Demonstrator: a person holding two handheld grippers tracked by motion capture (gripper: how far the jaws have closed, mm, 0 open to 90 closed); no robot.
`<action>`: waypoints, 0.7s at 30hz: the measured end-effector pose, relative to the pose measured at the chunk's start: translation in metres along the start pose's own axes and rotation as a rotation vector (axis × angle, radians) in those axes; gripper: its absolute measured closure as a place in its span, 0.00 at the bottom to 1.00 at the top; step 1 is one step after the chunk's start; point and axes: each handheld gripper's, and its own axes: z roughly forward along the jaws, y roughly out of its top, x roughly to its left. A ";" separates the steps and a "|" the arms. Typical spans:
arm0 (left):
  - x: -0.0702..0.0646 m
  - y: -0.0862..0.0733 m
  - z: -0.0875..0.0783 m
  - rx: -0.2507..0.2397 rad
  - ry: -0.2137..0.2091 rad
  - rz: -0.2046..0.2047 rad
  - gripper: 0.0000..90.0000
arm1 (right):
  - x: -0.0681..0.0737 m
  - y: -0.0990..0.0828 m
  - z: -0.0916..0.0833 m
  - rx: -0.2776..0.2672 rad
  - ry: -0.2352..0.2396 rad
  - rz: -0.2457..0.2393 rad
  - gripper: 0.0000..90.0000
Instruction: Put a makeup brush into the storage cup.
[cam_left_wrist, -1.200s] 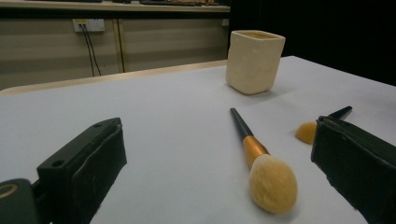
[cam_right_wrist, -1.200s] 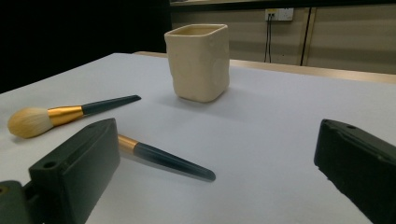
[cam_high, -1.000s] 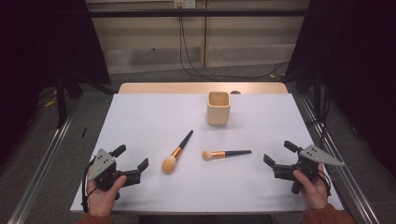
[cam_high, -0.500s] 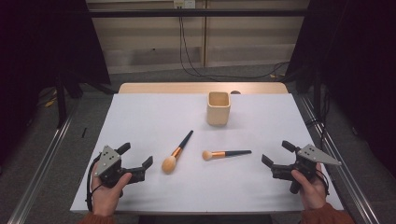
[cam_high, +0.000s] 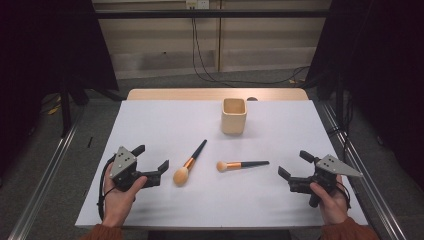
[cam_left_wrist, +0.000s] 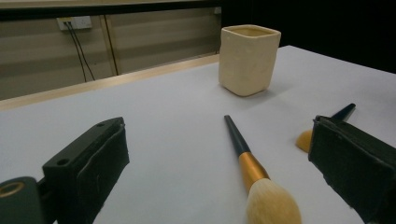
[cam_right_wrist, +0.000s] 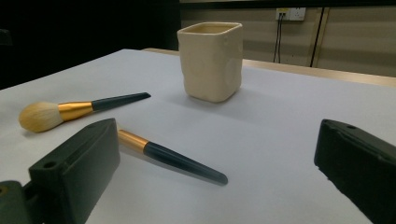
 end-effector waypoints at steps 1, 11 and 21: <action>0.001 0.000 0.002 0.007 0.007 -0.007 0.05 | 0.000 0.000 0.000 0.001 -0.001 -0.005 0.00; -0.004 0.007 0.020 0.037 -0.025 0.013 0.07 | 0.001 0.000 0.001 0.004 0.004 0.000 0.00; -0.013 0.013 0.034 0.025 -0.034 0.010 0.07 | 0.002 0.000 0.001 0.002 0.011 0.000 0.00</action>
